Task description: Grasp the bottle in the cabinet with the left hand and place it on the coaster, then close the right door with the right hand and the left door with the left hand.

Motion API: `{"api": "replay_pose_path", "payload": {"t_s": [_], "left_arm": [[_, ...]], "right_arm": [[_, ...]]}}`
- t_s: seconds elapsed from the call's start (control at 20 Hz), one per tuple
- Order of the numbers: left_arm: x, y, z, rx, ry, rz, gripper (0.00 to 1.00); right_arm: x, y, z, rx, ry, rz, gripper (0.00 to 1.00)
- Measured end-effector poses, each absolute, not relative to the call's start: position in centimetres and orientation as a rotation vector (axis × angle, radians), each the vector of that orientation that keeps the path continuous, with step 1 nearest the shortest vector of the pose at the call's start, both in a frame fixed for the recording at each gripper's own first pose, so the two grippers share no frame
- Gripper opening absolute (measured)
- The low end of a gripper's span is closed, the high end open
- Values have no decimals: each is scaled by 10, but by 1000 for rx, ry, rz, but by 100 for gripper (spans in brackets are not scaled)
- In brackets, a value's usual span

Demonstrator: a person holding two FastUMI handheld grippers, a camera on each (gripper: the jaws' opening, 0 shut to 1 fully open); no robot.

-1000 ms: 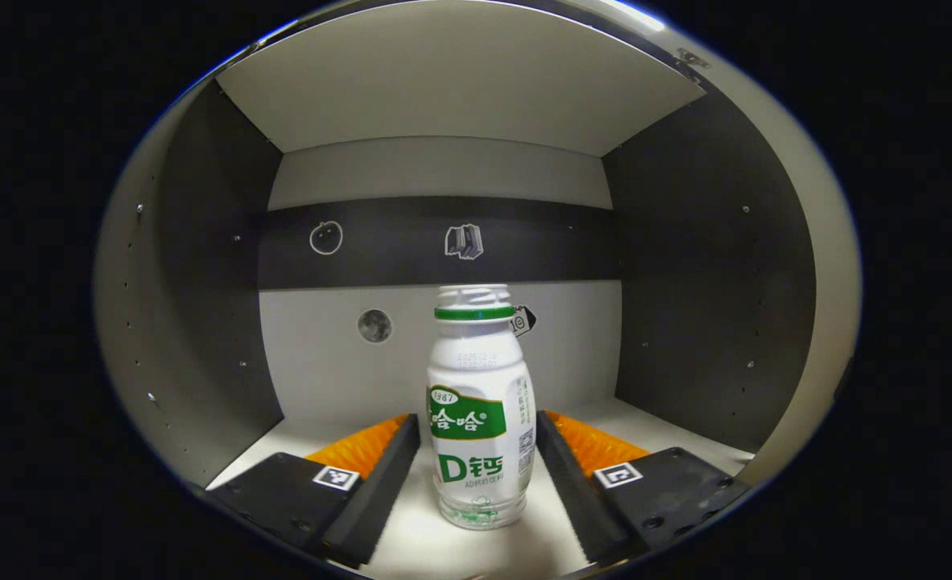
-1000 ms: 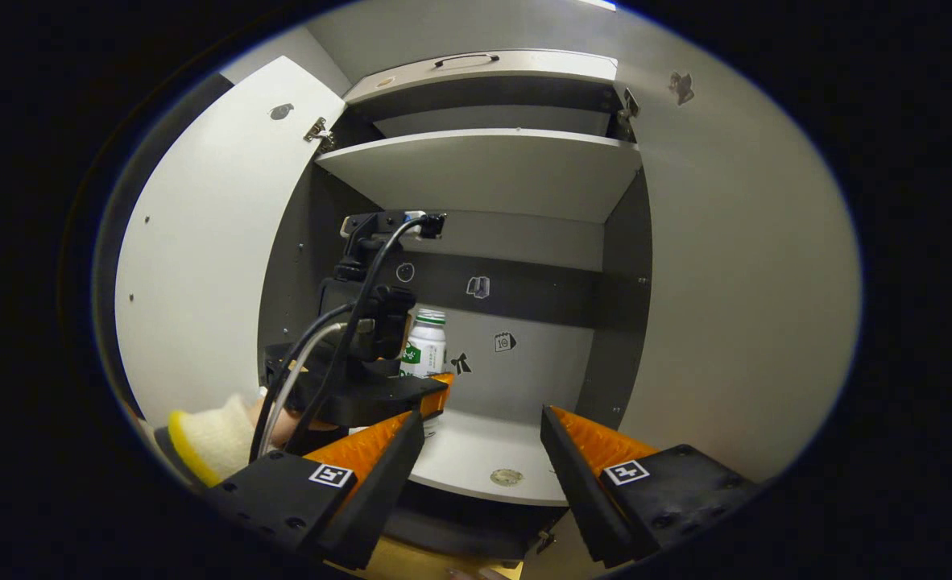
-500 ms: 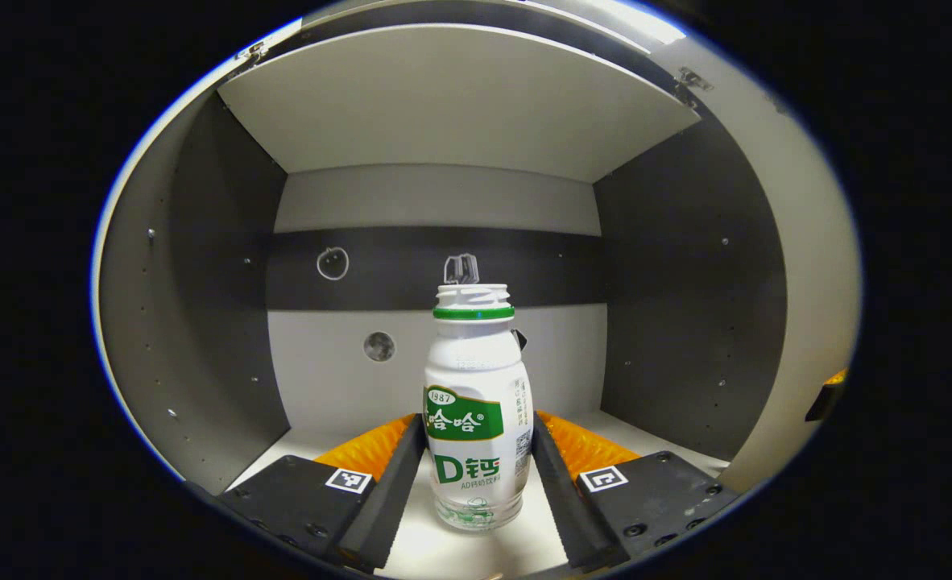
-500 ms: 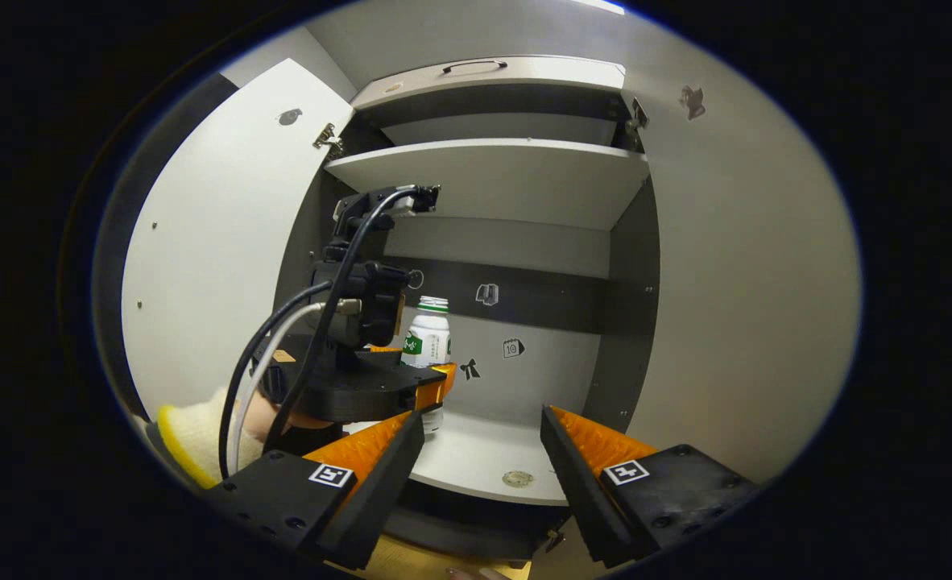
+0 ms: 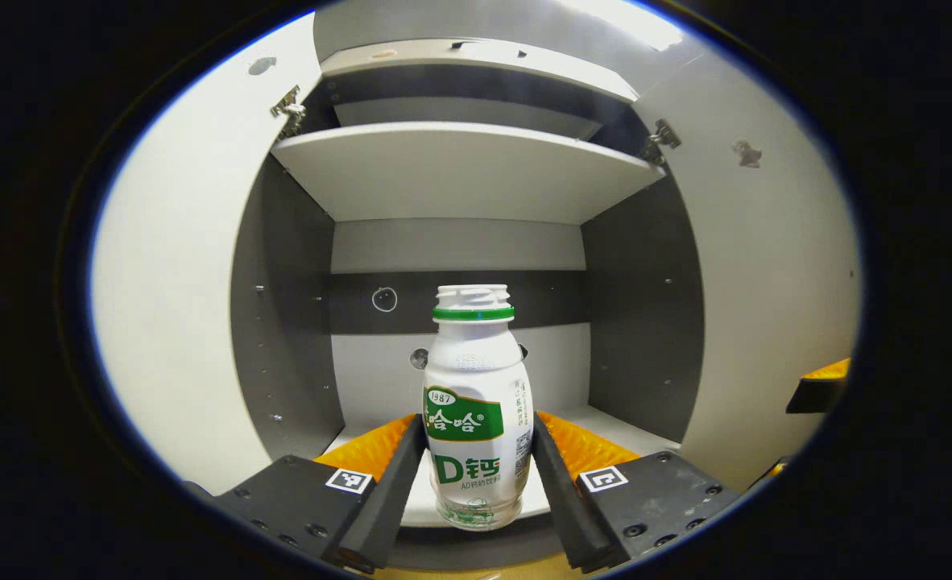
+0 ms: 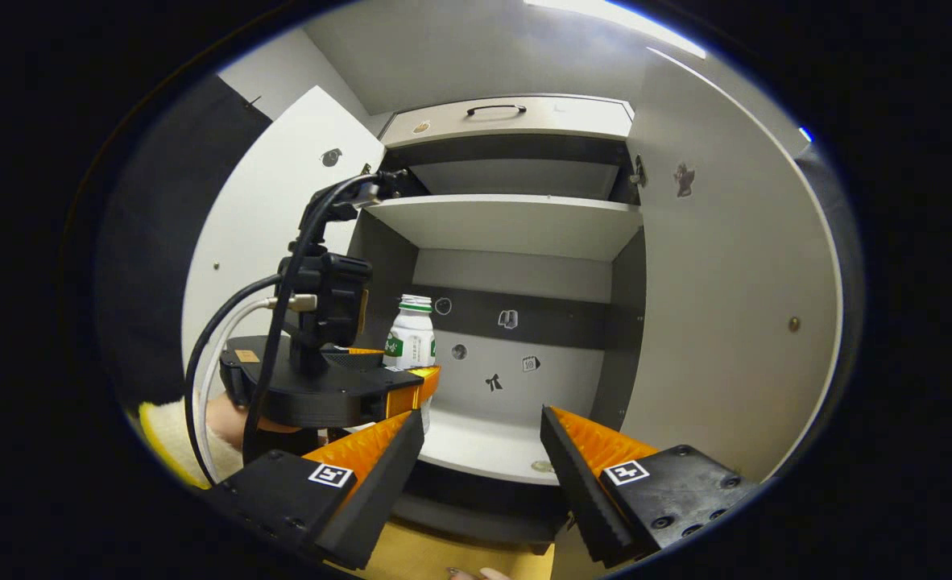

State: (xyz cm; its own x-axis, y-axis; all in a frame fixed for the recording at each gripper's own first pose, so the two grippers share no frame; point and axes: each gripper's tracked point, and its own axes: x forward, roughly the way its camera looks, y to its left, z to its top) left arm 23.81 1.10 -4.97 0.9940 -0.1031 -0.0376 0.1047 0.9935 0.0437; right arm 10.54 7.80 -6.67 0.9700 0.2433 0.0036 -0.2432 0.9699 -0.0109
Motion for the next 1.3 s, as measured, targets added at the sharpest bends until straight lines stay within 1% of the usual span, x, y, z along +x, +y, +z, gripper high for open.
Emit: {"api": "replay_pose_path", "payload": {"t_s": [0.3,0.55,0.75,0.85,0.95,1.1,1.3], "left_arm": [[135,8,-69,23,75,-138,78],[57,-13,-122,-29,146,-211,79],[12,-33,-167,-101,175,-269,79],[-2,-36,-198,-126,195,-257,79],[-12,-44,-228,-155,218,-250,79],[-21,-50,-270,-141,220,-211,79],[-30,-74,-324,-129,234,-204,79]], "right_arm": [[27,66,-69,-34,36,155,97],[-15,49,-85,-61,86,88,96],[-23,37,-96,-93,96,65,96],[-21,27,-106,-113,96,52,97],[-19,20,-121,-145,106,66,97],[-15,9,-147,-162,120,92,97],[-14,-5,-184,-163,141,103,97]]}}
